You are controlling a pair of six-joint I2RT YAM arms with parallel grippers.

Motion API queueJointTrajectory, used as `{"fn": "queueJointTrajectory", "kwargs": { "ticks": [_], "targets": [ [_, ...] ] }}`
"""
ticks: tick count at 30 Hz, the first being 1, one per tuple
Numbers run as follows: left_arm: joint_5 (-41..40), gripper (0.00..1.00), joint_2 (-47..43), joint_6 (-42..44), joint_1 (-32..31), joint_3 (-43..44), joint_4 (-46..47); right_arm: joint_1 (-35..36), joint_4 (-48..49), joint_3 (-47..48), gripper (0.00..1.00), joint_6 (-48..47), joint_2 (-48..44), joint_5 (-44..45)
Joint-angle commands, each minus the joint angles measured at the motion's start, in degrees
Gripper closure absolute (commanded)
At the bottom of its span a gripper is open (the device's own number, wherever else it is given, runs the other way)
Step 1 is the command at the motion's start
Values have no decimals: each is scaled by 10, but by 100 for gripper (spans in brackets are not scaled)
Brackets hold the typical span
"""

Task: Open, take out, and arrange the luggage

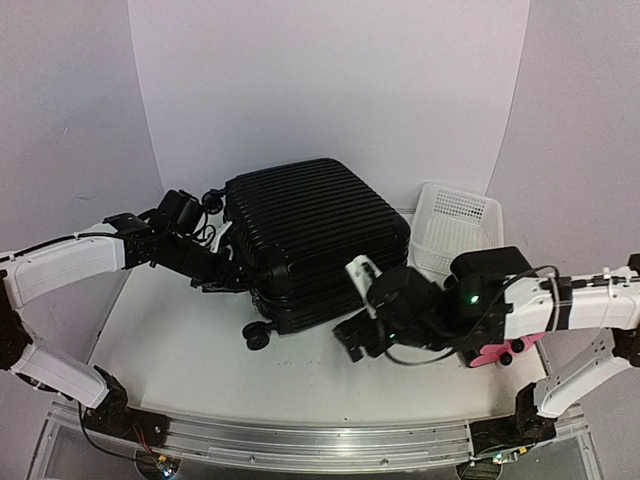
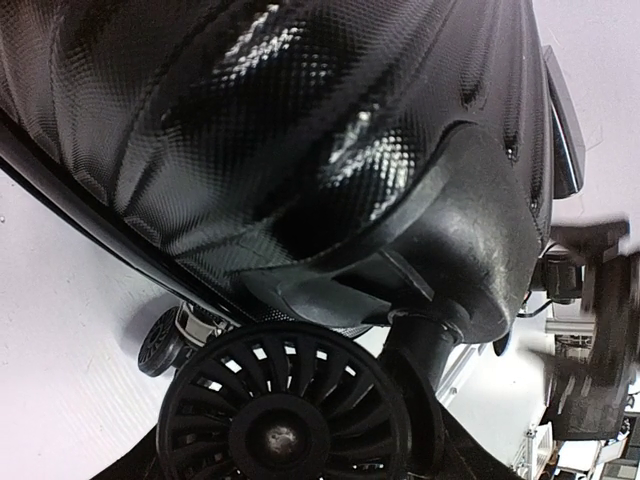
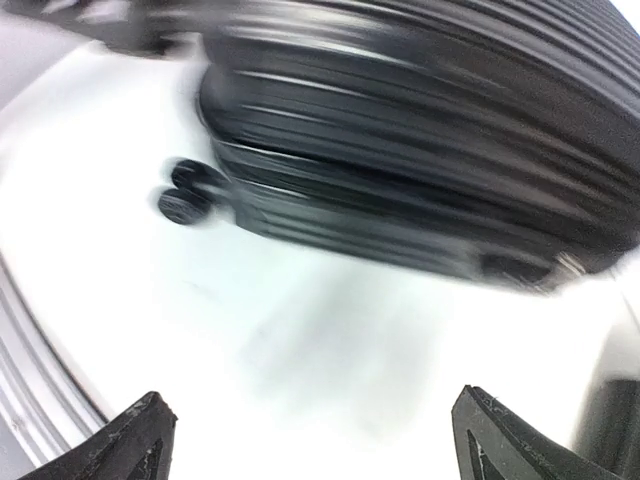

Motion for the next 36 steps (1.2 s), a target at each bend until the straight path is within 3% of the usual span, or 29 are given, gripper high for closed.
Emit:
{"fn": "queueJointTrajectory", "kwargs": {
  "ticks": [1,7,10,14,18,22,36],
  "targets": [
    [-18,81,-44,20,15,23,21,-137,-142,-56,2,25,-95,-133],
    [-16,85,-41,12,91,9,11,-235,-185,-64,2,-43,-147,-134],
    [-14,86,-40,23,109,15,0,-313,-89,-105,6,-64,-150,-249],
    [-40,86,-47,38,118,27,-30,-325,10,-97,25,-86,-82,-324],
    [-28,86,-56,38,121,30,-39,-324,266,-157,27,-53,-39,-400],
    [-2,87,-57,33,122,25,-39,-323,413,-191,32,-40,3,-384],
    [11,88,-87,35,121,28,-40,-325,527,-197,48,6,85,-287]
  ]
}}
